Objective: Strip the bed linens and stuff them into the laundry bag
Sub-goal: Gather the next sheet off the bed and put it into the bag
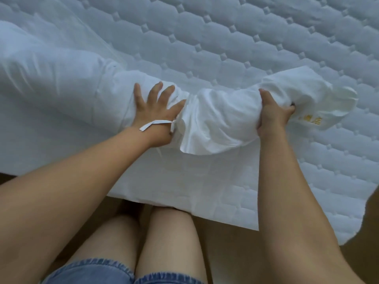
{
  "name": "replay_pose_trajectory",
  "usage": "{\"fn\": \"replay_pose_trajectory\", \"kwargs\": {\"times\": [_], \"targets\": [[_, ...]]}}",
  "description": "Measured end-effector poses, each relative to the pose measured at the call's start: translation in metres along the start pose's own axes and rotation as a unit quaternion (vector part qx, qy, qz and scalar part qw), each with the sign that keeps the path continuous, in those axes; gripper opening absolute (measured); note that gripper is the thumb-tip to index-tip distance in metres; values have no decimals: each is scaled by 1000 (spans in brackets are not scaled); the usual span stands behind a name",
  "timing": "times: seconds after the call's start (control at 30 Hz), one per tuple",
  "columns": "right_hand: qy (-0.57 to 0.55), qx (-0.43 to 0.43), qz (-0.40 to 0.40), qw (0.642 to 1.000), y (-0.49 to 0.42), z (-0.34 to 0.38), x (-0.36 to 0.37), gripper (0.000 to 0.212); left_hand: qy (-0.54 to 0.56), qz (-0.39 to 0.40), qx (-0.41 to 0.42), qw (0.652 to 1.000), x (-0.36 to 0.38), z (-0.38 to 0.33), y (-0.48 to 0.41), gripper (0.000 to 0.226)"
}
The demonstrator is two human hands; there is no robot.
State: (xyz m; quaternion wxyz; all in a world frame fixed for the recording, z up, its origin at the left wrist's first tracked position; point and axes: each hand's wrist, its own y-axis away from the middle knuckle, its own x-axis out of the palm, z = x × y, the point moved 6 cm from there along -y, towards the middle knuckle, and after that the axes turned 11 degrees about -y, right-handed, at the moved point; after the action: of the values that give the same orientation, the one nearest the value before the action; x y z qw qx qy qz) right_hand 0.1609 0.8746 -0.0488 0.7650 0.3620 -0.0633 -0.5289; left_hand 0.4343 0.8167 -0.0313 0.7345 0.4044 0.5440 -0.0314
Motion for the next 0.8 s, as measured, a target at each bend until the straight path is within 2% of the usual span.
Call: {"fn": "replay_pose_trajectory", "kwargs": {"times": [0.13,0.2,0.23,0.3,0.37,0.4,0.47,0.5,0.53,0.57,0.63,0.73,0.8], "targets": [[53,-52,171,982,-1,19,36,91,43,-57,40,997,2,3,8,79],[132,-63,270,952,10,33,69,80,36,-72,55,995,4,5,9,77],[186,-75,319,926,20,39,90,74,27,-54,62,996,9,6,10,76],[309,-111,411,851,50,41,136,65,28,-21,77,996,13,6,10,77],[418,-139,488,753,89,29,180,58,66,-30,101,992,16,10,11,76],[462,-142,516,707,108,20,198,55,81,-78,113,987,14,15,15,72],[532,-140,550,629,138,-1,223,51,97,-239,85,962,12,35,28,61],[551,-132,560,604,148,-9,230,49,100,-305,50,946,14,48,37,58],[562,-120,566,591,154,-16,234,48,99,-329,22,939,17,57,43,63],[566,-108,570,585,158,-22,235,46,92,-328,8,940,23,62,47,72],[568,-90,572,585,161,-29,235,44,52,-274,-13,960,25,66,49,96],[563,-72,583,581,164,-32,237,38,-13,-95,-49,994,25,73,41,128],[554,-36,600,576,164,-33,232,35,-21,-38,-61,997,26,75,41,134]]}}
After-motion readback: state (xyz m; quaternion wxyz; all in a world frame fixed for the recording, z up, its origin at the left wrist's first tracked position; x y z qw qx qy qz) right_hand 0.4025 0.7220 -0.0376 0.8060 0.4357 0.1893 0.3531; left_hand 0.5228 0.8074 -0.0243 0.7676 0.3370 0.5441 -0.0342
